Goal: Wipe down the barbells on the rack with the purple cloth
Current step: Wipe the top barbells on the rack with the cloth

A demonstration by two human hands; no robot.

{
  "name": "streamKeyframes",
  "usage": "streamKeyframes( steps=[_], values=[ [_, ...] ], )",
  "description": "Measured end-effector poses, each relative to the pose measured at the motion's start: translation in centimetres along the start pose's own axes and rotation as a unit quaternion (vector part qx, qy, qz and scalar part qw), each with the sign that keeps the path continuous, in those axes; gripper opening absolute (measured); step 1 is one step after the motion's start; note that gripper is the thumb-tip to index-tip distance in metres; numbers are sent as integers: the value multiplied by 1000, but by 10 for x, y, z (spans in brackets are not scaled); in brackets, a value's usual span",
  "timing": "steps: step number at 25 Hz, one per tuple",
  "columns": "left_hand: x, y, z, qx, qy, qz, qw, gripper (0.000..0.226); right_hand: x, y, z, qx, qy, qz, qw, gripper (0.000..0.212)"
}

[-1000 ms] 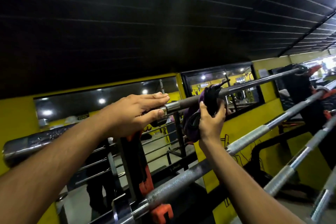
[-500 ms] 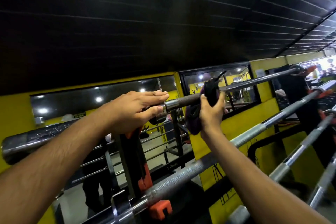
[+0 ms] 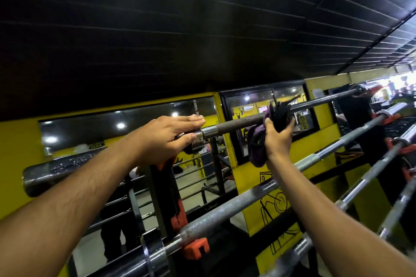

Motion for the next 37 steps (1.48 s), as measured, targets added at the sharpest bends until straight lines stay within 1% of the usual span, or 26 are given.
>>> streamKeyframes(
  steps=[2,3,4,6,8,10,12,13,14,16,17,18,19,20,22,23,24,25,26,27,29,30,31,33,34,37],
  values=[
    [5,5,4,-18,-5,16,1000,56,32,-4,1,-28,29,12,999,63],
    [9,6,9,-22,-7,29,999,54,43,-12,4,-17,49,23,998,58],
    [13,8,14,-19,-10,35,999,53,50,-21,8,0,55,30,998,57],
    [22,11,20,-6,-9,23,1000,49,64,-39,11,-1,22,34,999,58],
    [25,11,20,5,-8,1,1000,46,89,-49,2,-70,13,64,995,47],
    [24,11,17,6,-10,-13,1000,42,123,-51,-4,-118,41,126,984,35],
    [23,10,17,0,-11,-5,1000,41,134,-48,-2,-120,102,157,975,26],
    [24,10,18,-2,-10,0,1000,43,126,-45,0,-116,121,152,974,26],
    [25,10,19,-5,-11,0,1000,45,110,-41,1,-105,128,122,979,29],
    [27,10,19,-9,-13,-6,1000,48,67,-32,-3,-79,81,34,993,43],
    [26,10,19,-7,-13,-8,1000,48,48,-29,-7,-66,67,2,996,46],
    [25,10,19,-3,-11,-8,1000,48,39,-30,-11,-54,61,-4,997,47],
    [23,10,19,0,-9,-10,1000,47,49,-32,-6,-50,63,14,997,45],
    [22,10,18,1,-8,-13,1000,47,65,-37,-4,-59,64,54,995,39],
    [22,11,18,0,-3,-12,1000,46,103,-45,-3,-59,102,150,982,25],
    [23,10,17,-1,-1,-7,1000,46,112,-46,-1,-46,125,167,977,24],
    [24,10,16,-2,0,-1,1000,45,110,-46,0,-44,137,163,976,26],
    [24,11,16,-4,-1,4,1000,45,101,-43,3,-44,128,138,981,35],
    [24,12,17,-6,-2,6,1000,44,85,-42,2,-59,100,112,987,43],
    [25,13,18,-5,-4,6,1000,43,73,-38,3,-61,69,86,992,46],
    [24,14,18,5,-8,-8,1000,43,69,-34,5,-49,42,64,996,41],
    [24,16,18,12,-8,-20,1000,43,80,-33,6,-55,41,83,994,38],
    [23,17,18,16,-8,-34,999,43,99,-33,8,-60,51,123,989,35],
    [26,23,19,10,-5,-57,998,42,133,-35,9,-64,96,196,974,26],
    [30,25,22,0,2,-60,998,42,143,-36,9,-73,114,212,968,21],
    [47,30,36,-35,22,-52,998,49,145,-37,11,-98,118,198,968,17]
  ],
)
Point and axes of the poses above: each hand's wrist, its own x-axis away from the middle knuckle, its own y-axis out of the back of the hand, z = x × y, the point moved 3 cm from there along -x, towards the middle knuckle, and after that the axes turned 13 degrees about -z, right-handed, at the moved point
